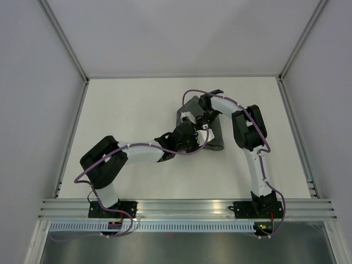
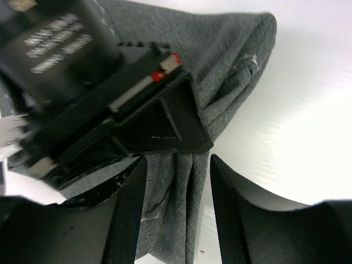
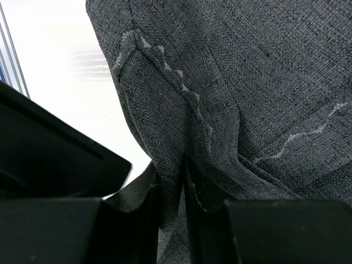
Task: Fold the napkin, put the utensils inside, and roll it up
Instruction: Roll the napkin at the center of the board.
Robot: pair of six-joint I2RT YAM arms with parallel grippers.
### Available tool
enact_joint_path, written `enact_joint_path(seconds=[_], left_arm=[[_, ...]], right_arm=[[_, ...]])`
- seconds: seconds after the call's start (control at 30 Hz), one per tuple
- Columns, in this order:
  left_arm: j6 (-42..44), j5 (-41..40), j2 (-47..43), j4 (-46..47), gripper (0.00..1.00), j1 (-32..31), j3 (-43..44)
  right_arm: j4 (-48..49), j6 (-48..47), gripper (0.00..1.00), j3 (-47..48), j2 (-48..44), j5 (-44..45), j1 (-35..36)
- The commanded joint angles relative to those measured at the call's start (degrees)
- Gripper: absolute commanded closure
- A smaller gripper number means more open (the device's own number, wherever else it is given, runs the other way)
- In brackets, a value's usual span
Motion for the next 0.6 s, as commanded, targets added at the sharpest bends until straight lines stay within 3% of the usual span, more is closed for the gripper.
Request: enact_joint_path(seconds=[0.0,0.43,0.57], left_arm=[[4.88,0.72,2.95,-0.04,0.45,-1.19,3.26],[9.97,-1.21,7.35,0.13,0.46,-1.63,3.79],[13.13,-6.12,8.05,0.55,0.47,-3.73,3.88]], right_arm=[[1.46,-3.87,0.84,-0.81,5.19,8.65,-0.79],[-0.48,-4.48,0.85,1.65,7.21,9.53,-1.23],[-1.0,-4.48,0.84,2.44,7.91,9.62,-1.14]])
